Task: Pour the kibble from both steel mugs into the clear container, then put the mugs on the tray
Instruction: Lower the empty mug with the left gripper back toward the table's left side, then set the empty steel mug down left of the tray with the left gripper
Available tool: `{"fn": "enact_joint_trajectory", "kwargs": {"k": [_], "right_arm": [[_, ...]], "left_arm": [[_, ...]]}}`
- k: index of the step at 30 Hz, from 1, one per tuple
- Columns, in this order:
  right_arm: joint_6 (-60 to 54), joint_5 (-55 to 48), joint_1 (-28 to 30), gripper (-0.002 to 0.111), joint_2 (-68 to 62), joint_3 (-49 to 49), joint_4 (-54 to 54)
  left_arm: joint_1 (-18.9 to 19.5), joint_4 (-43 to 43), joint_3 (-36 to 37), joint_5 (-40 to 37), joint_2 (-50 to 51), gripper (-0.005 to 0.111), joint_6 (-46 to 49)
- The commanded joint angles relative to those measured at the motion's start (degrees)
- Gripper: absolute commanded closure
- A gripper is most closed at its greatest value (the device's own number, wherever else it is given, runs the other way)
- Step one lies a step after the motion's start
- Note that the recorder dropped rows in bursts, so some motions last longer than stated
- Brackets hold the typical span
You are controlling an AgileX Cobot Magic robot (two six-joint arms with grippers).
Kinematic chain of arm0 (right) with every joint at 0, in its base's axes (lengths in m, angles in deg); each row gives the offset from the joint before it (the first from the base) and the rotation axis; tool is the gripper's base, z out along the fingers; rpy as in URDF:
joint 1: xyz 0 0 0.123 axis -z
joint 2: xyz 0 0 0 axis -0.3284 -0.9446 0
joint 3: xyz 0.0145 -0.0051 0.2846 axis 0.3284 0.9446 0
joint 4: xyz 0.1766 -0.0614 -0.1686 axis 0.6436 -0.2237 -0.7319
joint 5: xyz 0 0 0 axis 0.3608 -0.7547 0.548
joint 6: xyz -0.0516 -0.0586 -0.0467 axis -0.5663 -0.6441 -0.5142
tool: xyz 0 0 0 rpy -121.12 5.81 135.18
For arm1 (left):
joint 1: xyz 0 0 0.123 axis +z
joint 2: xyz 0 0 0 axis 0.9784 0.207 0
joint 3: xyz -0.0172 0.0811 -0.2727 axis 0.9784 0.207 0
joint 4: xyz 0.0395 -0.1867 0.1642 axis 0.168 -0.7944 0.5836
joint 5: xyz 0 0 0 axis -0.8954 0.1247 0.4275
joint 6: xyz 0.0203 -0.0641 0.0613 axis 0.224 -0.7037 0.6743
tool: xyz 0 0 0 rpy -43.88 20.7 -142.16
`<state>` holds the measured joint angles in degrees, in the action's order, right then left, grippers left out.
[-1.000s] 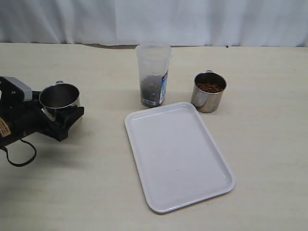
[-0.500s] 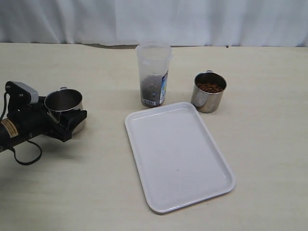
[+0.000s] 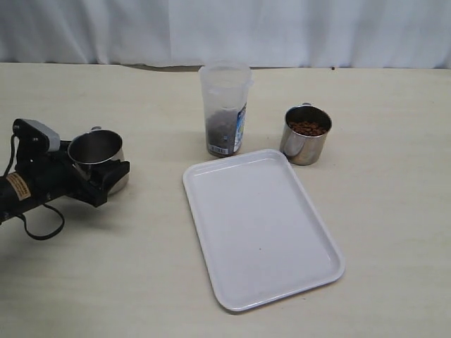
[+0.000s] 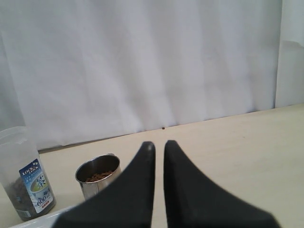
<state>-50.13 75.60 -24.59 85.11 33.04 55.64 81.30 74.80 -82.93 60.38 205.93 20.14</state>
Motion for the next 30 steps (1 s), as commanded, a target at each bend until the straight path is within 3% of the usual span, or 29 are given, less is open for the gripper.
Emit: {"fn": "enact_joint_trajectory", "kwargs": {"k": [1,5,8,30], "right_arm": [[-0.29,0.12,-0.13,0.103,0.19,0.22,0.03],[-0.29,0.12,-0.13,0.103,0.19,0.22,0.03],[-0.29,0.12,-0.13,0.103,0.19,0.22,0.03],[-0.29,0.12,-0.13,0.103,0.19,0.22,0.03]], "left_arm": [[0.04,1.32,-0.22,1.23,0.58,0.08,-0.49],[0.04,1.32,-0.22,1.22,0.58,0.046,-0.49],[0.04,1.32,-0.22,1.33,0.58,0.033,-0.49],[0.37,7.33,-0.04,1.55,0.58,0.032,-1.93]]}}
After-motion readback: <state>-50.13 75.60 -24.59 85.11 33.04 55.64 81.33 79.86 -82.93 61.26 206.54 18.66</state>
